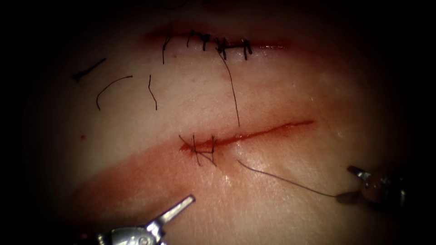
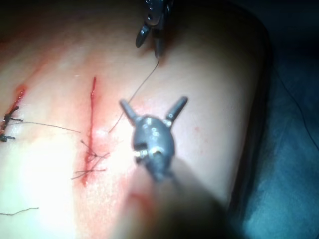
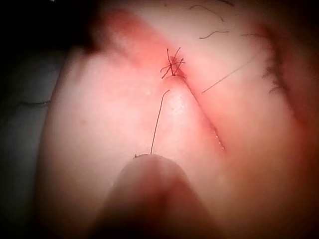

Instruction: Wound Closure

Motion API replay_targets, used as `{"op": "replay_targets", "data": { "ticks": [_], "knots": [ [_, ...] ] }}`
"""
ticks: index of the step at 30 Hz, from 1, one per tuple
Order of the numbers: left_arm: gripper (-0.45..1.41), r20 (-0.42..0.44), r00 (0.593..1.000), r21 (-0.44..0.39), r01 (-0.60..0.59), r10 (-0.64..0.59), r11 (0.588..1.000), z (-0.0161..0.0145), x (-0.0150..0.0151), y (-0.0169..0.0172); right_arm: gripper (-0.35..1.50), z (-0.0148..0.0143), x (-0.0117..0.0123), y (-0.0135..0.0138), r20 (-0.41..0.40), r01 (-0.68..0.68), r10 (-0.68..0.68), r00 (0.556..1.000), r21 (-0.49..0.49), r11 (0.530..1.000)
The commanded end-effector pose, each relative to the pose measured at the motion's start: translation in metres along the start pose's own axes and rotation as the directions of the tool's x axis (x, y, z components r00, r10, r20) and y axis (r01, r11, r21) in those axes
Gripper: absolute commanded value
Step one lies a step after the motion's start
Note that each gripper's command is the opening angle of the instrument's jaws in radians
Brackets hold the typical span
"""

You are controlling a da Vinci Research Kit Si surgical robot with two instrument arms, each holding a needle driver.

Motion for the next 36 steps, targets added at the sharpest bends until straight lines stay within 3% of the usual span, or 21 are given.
{"op": "replay_targets", "data": {
  "ticks": [1, 7, 14, 21, 24, 28, 36],
  "knots": [
    [1.06, 0.001, 1.000, -0.002, -0.003, 0.003, 1.000, 0.0013, -0.0005, -0.0001, 1.42, 0.0004, -0.0001, -0.0008, 0.000, 0.001, -0.001, 1.000, 0.007, 1.000],
    [1.01, -0.002, 1.000, -0.009, -0.023, 0.023, 1.000, 0.0063, 0.0007, -0.0011, 1.40, -0.0014, -0.0008, -0.0009, -0.002, 0.006, -0.006, 1.000, 0.014, 1.000],
    [0.91, 0.118, 0.991, -0.013, -0.061, 0.062, 0.998, 0.0125, 0.0014, -0.0018, 1.35, -0.0070, -0.0021, 0.0028, 0.022, 0.005, -0.005, 1.000, -0.012, 1.000],
    [0.76, 0.224, 0.972, 0.014, -0.073, 0.068, 0.997, 0.0186, 0.0018, -0.0024, 1.35, -0.0104, -0.0026, 0.0051, 0.045, -0.020, 0.021, 0.999, -0.028, 0.999],
    [0.63, 0.281, 0.955, 0.023, -0.108, 0.097, 0.994, 0.0211, 0.0012, -0.0020, 1.35, -0.0113, -0.0027, 0.0050, 0.057, -0.030, 0.032, 0.998, -0.035, 0.999],
    [0.59, 0.359, 0.926, 0.029, -0.133, 0.114, 0.991, 0.0253, -0.0008, -0.0013, 1.37, -0.0123, -0.0025, 0.0044, 0.025, -0.040, 0.040, 0.999, -0.002, 0.999],
    [0.59, 0.431, 0.897, 0.010, -0.117, 0.101, 0.993, 0.0287, -0.0031, -0.0017, 1.35, -0.0135, -0.0022, 0.0042, 0.026, -0.040, 0.040, 0.999, 0.002, 0.999]
  ]
}}
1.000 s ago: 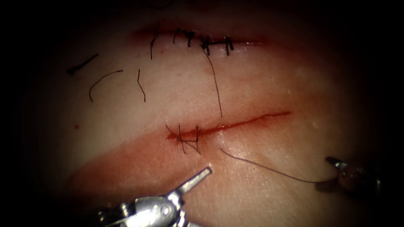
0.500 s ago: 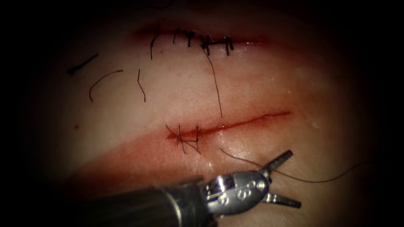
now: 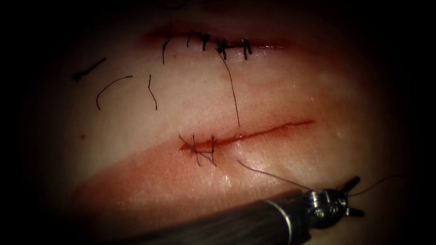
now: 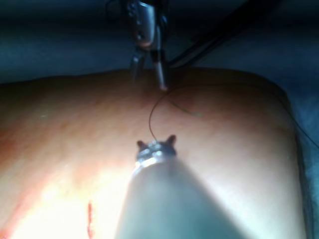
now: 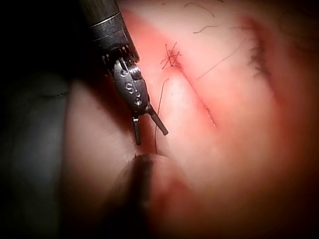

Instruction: Wound Closure

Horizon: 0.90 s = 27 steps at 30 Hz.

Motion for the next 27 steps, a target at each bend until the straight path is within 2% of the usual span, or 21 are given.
{"op": "replay_targets", "data": {
  "ticks": [1, 5, 13, 27],
  "knots": [
    [0.59, 0.025, 1.000, -0.001, 0.001, 0.000, 1.000, 0.0014, -0.0004, -0.0004, 1.35, 0.0006, 0.0001, -0.0008, 0.001, 0.000, 0.000, 1.000, 0.006, 1.000],
    [0.58, 0.071, 0.997, 0.002, -0.001, 0.001, 1.000, 0.0033, -0.0008, -0.0005, 1.35, 0.0006, 0.0001, -0.0008, -0.001, -0.001, 0.001, 1.000, 0.008, 1.000],
    [0.53, 0.088, 0.996, -0.030, 0.003, -0.001, 1.000, 0.0079, -0.0003, -0.0002, 1.34, 0.0008, 0.0002, -0.0009, 0.012, -0.002, 0.002, 1.000, -0.002, 1.000],
    [0.49, 0.139, 0.990, -0.054, 0.008, -0.001, 0.999, 0.0104, -0.0028, -0.0005, 1.34, 0.0019, 0.0011, -0.0018, 0.027, -0.007, 0.007, 1.000, -0.001, 1.000]
  ]
}}
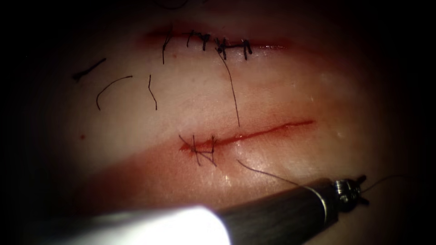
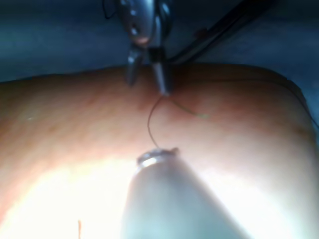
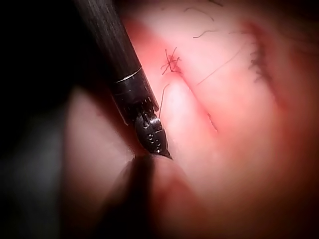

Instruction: Wound Closure

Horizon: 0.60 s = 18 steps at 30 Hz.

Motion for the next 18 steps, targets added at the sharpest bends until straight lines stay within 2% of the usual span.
{"op": "replay_targets", "data": {
  "ticks": [1, 5, 15, 18],
  "knots": [
    [0.49, 0.003, 1.000, -0.004, 0.001, -0.001, 1.000, 0.0010, -0.0001, 0.0002, 1.34, 0.0007, 0.0002, -0.0010, 0.001, 0.002, -0.002, 1.000, 0.006, 1.000],
    [0.47, 0.005, 1.000, -0.012, -0.003, 0.003, 1.000, 0.0016, -0.0004, 0.0002, 1.34, 0.0008, 0.0002, -0.0013, 0.002, 0.002, -0.002, 1.000, 0.007, 1.000],
    [0.27, 0.008, 1.000, -0.019, 0.011, -0.011, 1.000, 0.0034, -0.0014, -0.0007, 1.34, 0.0010, -0.0001, -0.0015, 0.003, 0.003, -0.004, 1.000, 0.006, 1.000],
    [0.27, 0.006, 1.000, -0.023, 0.014, -0.013, 1.000, 0.0040, -0.0015, -0.0008, 1.34, 0.0010, 0.0000, -0.0015, 0.003, 0.003, -0.004, 1.000, 0.006, 1.000]
  ]
}}
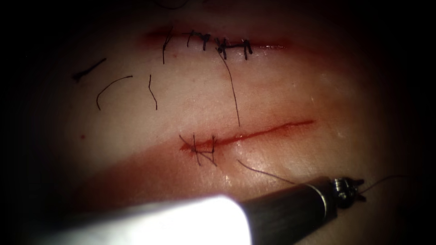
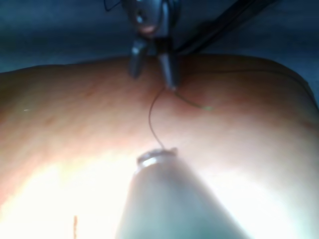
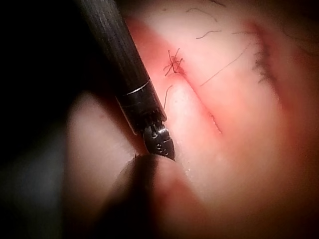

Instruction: Wound Closure

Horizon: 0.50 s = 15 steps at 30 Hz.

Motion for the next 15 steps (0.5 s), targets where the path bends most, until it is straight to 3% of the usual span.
{"op": "replay_targets", "data": {
  "ticks": [1, 8, 9, 10, 12, 15],
  "knots": [
    [0.27, -0.002, 1.000, -0.005, 0.004, -0.004, 1.000, 0.0010, -0.0002, 0.0002, 1.34, 0.0006, 0.0000, -0.0009, 0.000, 0.000, 0.000, 1.000, 0.005, 1.000],
    [0.19, 0.013, 1.000, -0.017, 0.014, -0.014, 1.000, 0.0021, -0.0014, -0.0003, 1.34, 0.0007, 0.0001, -0.0010, 0.001, -0.001, 0.001, 1.000, 0.004, 1.000],
    [0.00, 0.019, 1.000, -0.021, 0.010, -0.009, 1.000, 0.0021, -0.0018, -0.0004, 1.34, 0.0007, 0.0002, -0.0010, 0.001, -0.002, 0.002, 1.000, 0.003, 1.000],
    [0.00, 0.019, 1.000, -0.021, 0.010, -0.009, 1.000, 0.0021, -0.0018, -0.0004, 1.34, 0.0007, 0.0002, -0.0010, 0.001, -0.002, 0.002, 1.000, 0.003, 1.000],
    [-0.45, 0.018, 1.000, -0.025, 0.006, -0.006, 1.000, 0.0019, -0.0020, -0.0004, 1.34, 0.0007, 0.0002, -0.0010, 0.001, -0.002, 0.002, 1.000, 0.004, 1.000],
    [-0.45, 0.013, 1.000, -0.036, 0.004, -0.003, 0.999, 0.0008, -0.0017, 0.0000, 1.34, 0.0008, 0.0002, -0.0009, 0.002, -0.002, 0.002, 1.000, 0.003, 1.000]
  ]
}}
